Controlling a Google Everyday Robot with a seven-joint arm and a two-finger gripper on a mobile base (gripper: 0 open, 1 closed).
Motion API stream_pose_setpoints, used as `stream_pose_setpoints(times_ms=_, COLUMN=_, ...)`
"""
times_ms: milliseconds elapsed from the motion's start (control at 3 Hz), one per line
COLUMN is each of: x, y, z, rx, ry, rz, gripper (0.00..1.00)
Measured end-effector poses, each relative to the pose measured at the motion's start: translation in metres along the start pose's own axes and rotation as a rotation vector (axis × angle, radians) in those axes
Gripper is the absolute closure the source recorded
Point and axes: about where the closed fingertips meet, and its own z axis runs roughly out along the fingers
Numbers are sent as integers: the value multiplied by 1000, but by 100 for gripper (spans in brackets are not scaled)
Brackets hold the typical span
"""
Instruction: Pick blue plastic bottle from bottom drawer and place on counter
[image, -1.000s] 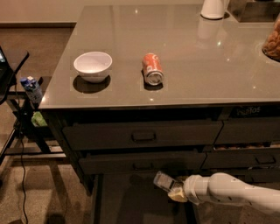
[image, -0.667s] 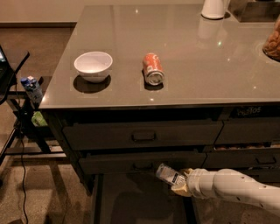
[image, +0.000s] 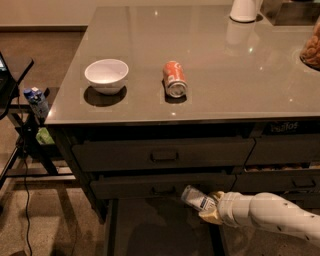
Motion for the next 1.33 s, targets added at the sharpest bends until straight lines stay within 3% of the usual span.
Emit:
stream_pose_setpoints(times_ms=333, x=-8, y=-1, z=-34, rx=29, ry=-6, rz=0, gripper=100)
stream_pose_setpoints(times_ms=667, x=-19, y=-6, z=-77, rx=91, ry=-10, rz=-16, gripper=100)
stream_pose_setpoints(times_ms=1000, x=-36, y=-15, z=-127, rx=193, ry=-15, rz=-45, gripper=100)
stream_pose_setpoints(times_ms=1333, x=-38, y=-17, z=-128, rx=195, ry=-13, rz=-51, gripper=100)
